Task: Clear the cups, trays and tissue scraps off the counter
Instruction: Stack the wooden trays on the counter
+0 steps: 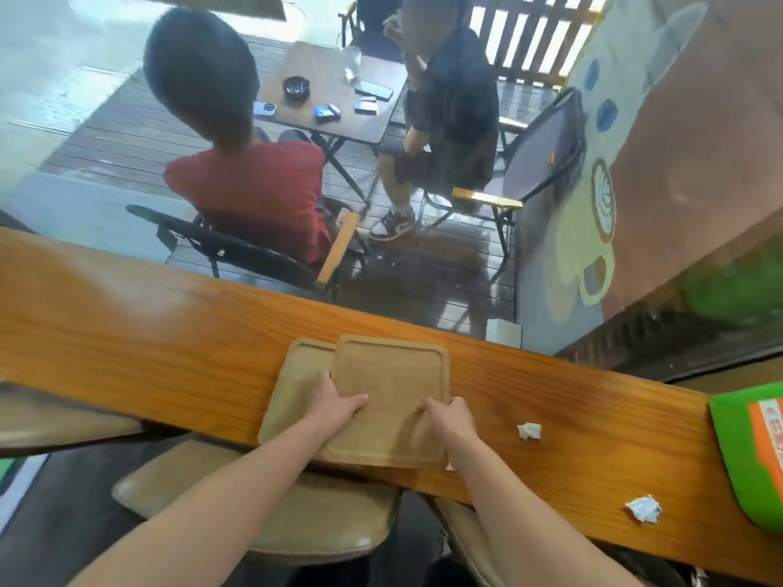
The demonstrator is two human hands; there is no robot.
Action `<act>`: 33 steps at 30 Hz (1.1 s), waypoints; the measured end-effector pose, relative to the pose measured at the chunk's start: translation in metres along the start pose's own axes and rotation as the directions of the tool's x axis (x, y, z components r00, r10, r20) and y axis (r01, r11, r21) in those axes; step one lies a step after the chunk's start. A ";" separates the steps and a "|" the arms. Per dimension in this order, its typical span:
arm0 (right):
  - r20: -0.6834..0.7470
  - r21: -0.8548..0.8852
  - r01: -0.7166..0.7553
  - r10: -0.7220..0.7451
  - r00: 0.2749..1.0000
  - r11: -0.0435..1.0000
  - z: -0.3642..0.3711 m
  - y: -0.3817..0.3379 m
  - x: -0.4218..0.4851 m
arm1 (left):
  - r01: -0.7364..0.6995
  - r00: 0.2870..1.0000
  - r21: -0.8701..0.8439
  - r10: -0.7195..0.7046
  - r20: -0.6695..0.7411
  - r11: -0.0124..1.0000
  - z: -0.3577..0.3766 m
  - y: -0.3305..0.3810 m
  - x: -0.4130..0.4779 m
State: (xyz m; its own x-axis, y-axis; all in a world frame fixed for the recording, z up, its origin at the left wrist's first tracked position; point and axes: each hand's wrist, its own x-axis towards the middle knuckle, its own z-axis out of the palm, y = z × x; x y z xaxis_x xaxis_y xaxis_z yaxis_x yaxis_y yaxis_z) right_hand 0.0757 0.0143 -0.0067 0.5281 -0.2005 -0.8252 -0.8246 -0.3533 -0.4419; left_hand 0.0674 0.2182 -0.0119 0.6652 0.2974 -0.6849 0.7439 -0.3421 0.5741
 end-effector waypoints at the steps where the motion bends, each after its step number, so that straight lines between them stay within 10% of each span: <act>1: 0.007 -0.006 0.000 0.000 1.000 1.000 0.009 -0.003 0.000 | 0.008 1.000 0.010 -0.008 -0.003 1.000 -0.008 -0.006 0.005; 26: -0.017 -0.137 -0.062 0.060 0.998 0.989 0.118 -0.033 -0.014 | -0.037 0.981 0.459 0.121 -0.155 0.888 -0.080 -0.046 0.050; 33: -0.012 -0.069 -0.088 0.088 0.996 0.994 0.125 -0.023 -0.018 | 0.027 1.000 0.314 -0.021 -0.023 0.949 -0.083 -0.056 0.053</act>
State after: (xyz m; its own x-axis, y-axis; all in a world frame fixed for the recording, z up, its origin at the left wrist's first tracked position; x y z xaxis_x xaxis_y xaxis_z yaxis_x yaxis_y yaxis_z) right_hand 0.0599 0.1400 -0.0254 0.4562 -0.2417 -0.8564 -0.8519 -0.3966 -0.3419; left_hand 0.0663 0.3268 -0.0428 0.6505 0.3247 -0.6866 0.7044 -0.5961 0.3854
